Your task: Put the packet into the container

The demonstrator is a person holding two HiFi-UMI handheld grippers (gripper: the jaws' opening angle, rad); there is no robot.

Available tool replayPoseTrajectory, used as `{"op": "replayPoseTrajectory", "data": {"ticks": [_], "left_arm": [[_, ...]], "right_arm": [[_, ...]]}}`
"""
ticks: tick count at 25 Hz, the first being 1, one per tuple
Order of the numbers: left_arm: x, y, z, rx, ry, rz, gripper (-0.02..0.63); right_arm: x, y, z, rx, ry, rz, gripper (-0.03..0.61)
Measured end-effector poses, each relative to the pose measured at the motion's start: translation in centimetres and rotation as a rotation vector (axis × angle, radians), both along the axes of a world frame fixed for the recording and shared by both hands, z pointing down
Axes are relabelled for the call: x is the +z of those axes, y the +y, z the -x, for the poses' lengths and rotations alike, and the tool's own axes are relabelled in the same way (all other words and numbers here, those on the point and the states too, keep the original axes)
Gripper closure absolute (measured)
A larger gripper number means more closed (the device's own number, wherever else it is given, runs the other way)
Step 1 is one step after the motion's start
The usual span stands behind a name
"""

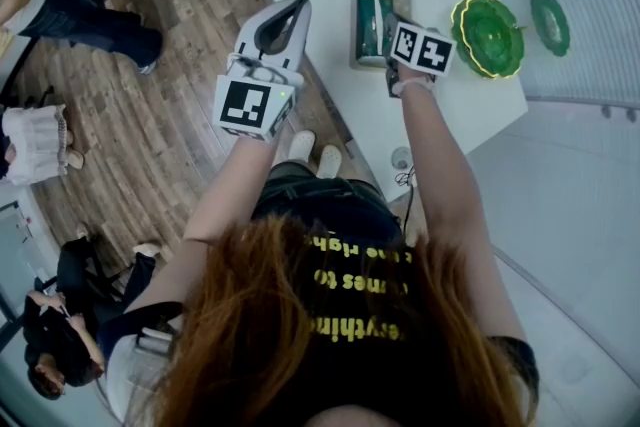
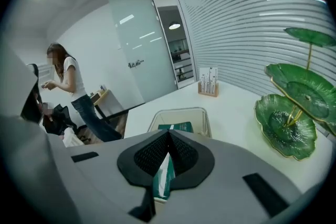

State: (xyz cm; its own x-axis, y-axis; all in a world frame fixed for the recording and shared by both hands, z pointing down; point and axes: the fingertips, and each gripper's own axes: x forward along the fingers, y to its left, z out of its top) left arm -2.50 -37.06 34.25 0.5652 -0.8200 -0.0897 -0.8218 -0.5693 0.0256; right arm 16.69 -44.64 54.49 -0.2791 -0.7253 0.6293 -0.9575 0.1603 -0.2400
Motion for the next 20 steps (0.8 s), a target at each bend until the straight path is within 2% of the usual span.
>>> {"op": "replayPoseTrajectory", "data": {"ticks": [7, 13, 17, 20], "left_arm": [[-0.4, -0.2, 0.1, -0.010, -0.007, 0.000, 0.612], [-0.9, -0.5, 0.2, -0.027, -0.015, -0.013, 0.612], [-0.9, -0.5, 0.0, -0.036, -0.020, -0.012, 0.612], [-1.0, -0.2, -0.1, -0.033, -0.024, -0.021, 0.612]], "right_arm": [[-5.7, 0.9, -2.0, 0.067, -0.011, -0.296, 0.560], [-12.9, 2.6, -3.7, 0.112, -0.032, -0.548, 0.560], [-16.8, 4.4, -3.8, 0.086, -0.009, -0.667, 0.560], [-18.5, 6.2, -3.6, 0.064, 0.012, -0.716, 0.560]]}}
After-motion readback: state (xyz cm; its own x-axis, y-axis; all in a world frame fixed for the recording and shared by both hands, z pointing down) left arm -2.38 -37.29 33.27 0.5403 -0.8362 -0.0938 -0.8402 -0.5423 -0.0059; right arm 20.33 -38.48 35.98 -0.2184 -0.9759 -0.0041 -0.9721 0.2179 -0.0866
